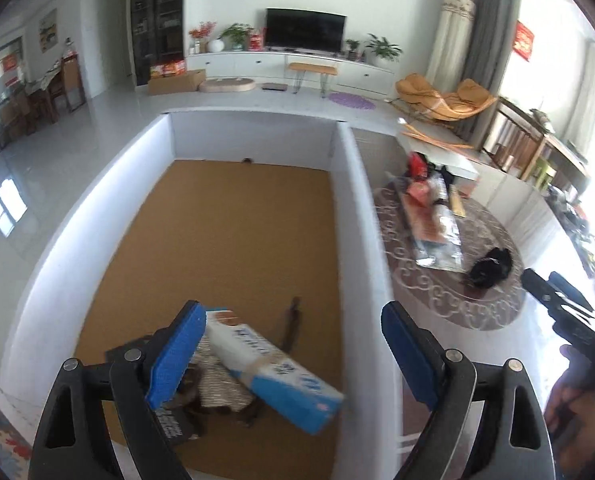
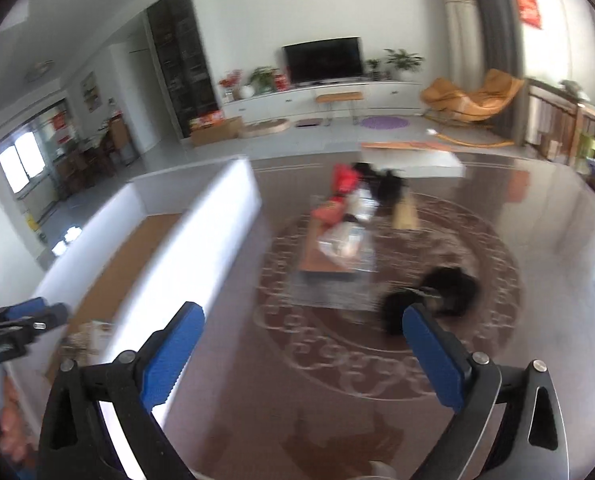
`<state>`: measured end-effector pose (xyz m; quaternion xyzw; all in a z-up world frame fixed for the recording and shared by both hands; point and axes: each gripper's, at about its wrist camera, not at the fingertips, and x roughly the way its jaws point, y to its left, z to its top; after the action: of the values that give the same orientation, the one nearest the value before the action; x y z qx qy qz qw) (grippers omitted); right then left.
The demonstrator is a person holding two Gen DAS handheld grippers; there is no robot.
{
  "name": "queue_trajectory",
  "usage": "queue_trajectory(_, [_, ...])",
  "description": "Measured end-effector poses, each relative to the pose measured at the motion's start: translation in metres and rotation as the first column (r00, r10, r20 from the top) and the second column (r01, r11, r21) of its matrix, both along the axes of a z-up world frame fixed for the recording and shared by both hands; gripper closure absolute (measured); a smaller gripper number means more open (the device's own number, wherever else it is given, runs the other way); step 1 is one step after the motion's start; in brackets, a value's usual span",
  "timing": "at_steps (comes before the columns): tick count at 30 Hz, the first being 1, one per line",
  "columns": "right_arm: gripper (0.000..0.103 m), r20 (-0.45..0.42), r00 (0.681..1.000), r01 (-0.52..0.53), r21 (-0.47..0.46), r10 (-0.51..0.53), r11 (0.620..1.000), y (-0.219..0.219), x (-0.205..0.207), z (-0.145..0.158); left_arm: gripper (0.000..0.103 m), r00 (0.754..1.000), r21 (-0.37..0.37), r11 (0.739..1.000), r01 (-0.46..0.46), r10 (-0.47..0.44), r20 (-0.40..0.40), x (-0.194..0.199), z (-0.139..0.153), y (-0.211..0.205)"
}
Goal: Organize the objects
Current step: 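Move both open tools back over the table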
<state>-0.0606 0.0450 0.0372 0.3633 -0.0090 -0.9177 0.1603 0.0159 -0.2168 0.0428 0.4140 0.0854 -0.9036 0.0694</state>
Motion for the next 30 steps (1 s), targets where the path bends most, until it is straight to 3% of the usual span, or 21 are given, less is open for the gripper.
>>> queue_trajectory(4, [0.0, 0.112, 0.961, 0.238, 0.127, -0.252, 0.963, 0.088, -0.018, -0.049, 0.014, 0.978, 0.031, 0.978, 0.208, -0.208, -0.009, -0.005, 0.002, 0.079])
queue_trajectory(7, [0.0, 0.157, 0.926, 0.318, 0.169, -0.344, 0.933, 0.13, -0.011, -0.074, 0.013, 0.942, 0.06, 0.94, 0.335, -0.336, 0.003, -0.009, -0.004, 0.138])
queue_trajectory(10, [0.0, 0.19, 0.903, 0.356, 0.171, -0.385, 0.919, 0.15, -0.009, -0.086, 0.013, 0.915, 0.096, 0.914, 0.395, -0.4, 0.044, -0.02, -0.026, 0.181])
queue_trajectory(14, [0.0, 0.165, 0.904, 0.368, 0.168, -0.394, 0.915, 0.152, -0.009, -0.086, 0.013, 0.923, 0.069, 0.928, 0.365, -0.371, 0.101, -0.039, -0.063, 0.207])
queue_trajectory(19, [0.0, 0.164, 0.906, 0.365, 0.167, -0.391, 0.916, 0.15, -0.004, -0.087, 0.014, 0.948, 0.02, 0.959, 0.284, -0.284, 0.147, -0.057, -0.095, 0.196])
queue_trajectory(30, [0.0, 0.186, 0.9, 0.359, 0.196, -0.394, 0.913, 0.144, -0.003, -0.098, 0.014, 0.956, -0.047, 0.97, 0.239, -0.227, 0.184, -0.076, -0.122, 0.187])
